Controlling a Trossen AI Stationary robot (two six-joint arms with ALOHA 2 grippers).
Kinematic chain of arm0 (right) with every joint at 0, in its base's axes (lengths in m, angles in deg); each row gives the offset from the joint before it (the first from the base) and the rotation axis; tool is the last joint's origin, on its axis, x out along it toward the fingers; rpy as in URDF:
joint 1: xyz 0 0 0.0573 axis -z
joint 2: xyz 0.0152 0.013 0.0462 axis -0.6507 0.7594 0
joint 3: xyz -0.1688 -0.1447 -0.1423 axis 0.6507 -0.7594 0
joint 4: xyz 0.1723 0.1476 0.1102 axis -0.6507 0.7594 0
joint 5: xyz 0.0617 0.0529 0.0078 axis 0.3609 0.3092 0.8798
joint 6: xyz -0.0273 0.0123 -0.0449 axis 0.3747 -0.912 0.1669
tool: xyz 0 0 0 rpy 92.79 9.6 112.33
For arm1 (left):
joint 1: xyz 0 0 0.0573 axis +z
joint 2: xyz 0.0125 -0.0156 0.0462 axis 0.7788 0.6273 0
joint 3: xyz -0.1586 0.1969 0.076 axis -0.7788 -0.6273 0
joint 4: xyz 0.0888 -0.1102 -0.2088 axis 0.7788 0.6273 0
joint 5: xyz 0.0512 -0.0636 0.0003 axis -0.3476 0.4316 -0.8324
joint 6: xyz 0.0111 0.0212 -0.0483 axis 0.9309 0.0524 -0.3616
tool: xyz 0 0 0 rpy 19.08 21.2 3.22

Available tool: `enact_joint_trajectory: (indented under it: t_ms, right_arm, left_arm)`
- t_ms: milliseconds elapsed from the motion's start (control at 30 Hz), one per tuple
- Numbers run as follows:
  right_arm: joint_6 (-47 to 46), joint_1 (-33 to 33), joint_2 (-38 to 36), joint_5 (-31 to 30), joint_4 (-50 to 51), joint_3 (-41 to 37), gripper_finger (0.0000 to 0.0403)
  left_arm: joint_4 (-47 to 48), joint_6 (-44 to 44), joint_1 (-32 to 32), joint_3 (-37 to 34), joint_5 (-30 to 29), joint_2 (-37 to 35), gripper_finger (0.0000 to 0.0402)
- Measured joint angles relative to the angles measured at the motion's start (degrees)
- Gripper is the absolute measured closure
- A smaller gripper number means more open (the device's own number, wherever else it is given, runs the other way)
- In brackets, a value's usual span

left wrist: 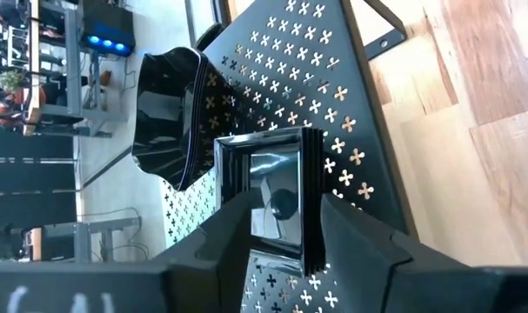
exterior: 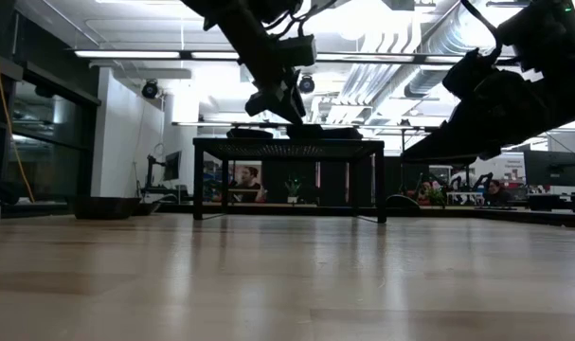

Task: Pick & Place Mini shaped plates
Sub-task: Stack the black distorted square plate on top of the black distorted square plate on the shelf

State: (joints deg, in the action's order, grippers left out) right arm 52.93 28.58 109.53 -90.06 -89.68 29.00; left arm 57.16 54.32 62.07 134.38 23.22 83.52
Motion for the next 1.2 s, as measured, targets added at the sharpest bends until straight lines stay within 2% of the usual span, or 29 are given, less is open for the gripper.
enact_joint_trajectory:
  t_ms: [167,367,567,667,800,1000,1200]
  right_arm:
    - [-2.0,0.0,0.0,0.0,1.9,0.0,0.0265]
    - [-2.7,0.0,0.0,0.0,2.3,0.0,0.0265]
    - [-2.2,0.0,0.0,0.5,2.5,0.0,0.0265]
    - [-3.9,0.0,-0.1,2.0,2.1,0.0,0.0265]
    - [-4.9,0.0,-0.2,2.6,1.7,0.0,0.0265]
    - [-4.9,0.0,-0.4,-1.6,0.4,0.0,0.0265]
    - [-5.1,0.0,-0.4,-1.4,-0.2,0.0,0.0265]
  left_arm:
    - [1.3,0.9,-2.0,0.4,-1.7,-1.1,0.0261]
    - [12.3,-2.8,-5.7,2.7,-2.9,-5.3,0.0262]
    - [16.1,-10.0,-9.9,-0.4,1.0,-12.9,0.0262]
    - [15.8,-12.0,-12.9,-5.5,0.1,-17.8,0.0262]
    - [13.4,-16.0,-16.9,-17.4,-3.0,-26.7,0.0262]
    - [7.3,-26.2,-20.9,-36.0,-4.9,-39.8,0.0262]
    - [10.2,-38.4,-21.4,-43.9,-9.5,-44.3,0.0262]
